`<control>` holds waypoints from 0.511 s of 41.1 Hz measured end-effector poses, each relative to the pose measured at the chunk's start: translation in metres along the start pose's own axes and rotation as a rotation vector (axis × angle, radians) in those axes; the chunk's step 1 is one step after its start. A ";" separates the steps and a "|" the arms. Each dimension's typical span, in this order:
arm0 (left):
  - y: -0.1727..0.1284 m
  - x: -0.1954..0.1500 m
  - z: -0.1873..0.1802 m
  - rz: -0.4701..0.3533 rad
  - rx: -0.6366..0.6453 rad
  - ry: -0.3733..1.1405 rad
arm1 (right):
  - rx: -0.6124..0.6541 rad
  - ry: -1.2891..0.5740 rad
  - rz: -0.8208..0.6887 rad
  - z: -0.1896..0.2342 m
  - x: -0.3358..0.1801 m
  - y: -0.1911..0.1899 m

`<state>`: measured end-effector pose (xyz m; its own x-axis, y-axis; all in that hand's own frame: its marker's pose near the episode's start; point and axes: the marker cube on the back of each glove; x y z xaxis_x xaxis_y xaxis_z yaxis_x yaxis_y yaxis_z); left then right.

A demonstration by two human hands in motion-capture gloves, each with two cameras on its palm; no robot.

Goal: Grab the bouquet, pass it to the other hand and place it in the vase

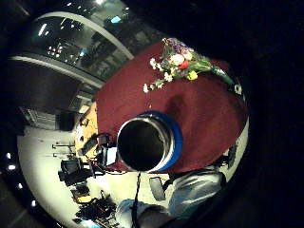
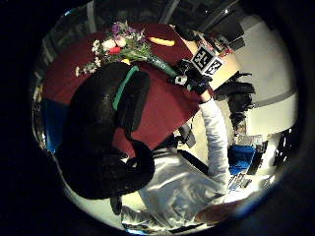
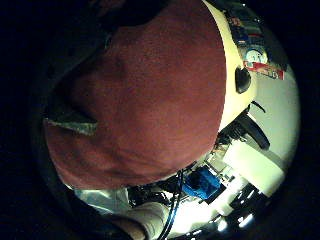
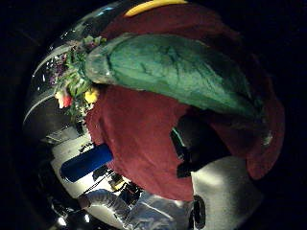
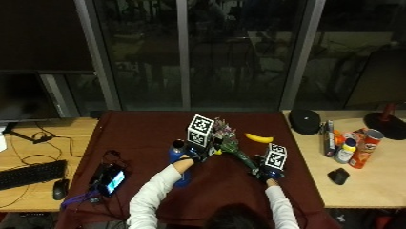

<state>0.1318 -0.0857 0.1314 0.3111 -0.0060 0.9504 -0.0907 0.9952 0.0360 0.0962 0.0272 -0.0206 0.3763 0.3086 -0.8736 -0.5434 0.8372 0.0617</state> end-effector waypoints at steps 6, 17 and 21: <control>-0.012 0.004 0.004 -0.003 -0.015 -0.011 | 0.067 -0.009 0.013 0.004 0.003 0.003; -0.033 0.008 0.009 -0.025 -0.033 0.010 | 0.197 -0.117 -0.010 0.012 -0.004 0.000; -0.037 0.009 0.010 -0.033 -0.051 0.022 | 0.286 -0.052 0.019 0.003 -0.003 -0.002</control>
<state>0.1282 -0.1238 0.1419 0.3340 -0.0371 0.9418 -0.0318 0.9982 0.0506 0.0989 0.0261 -0.0167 0.4101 0.3416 -0.8456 -0.3194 0.9223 0.2176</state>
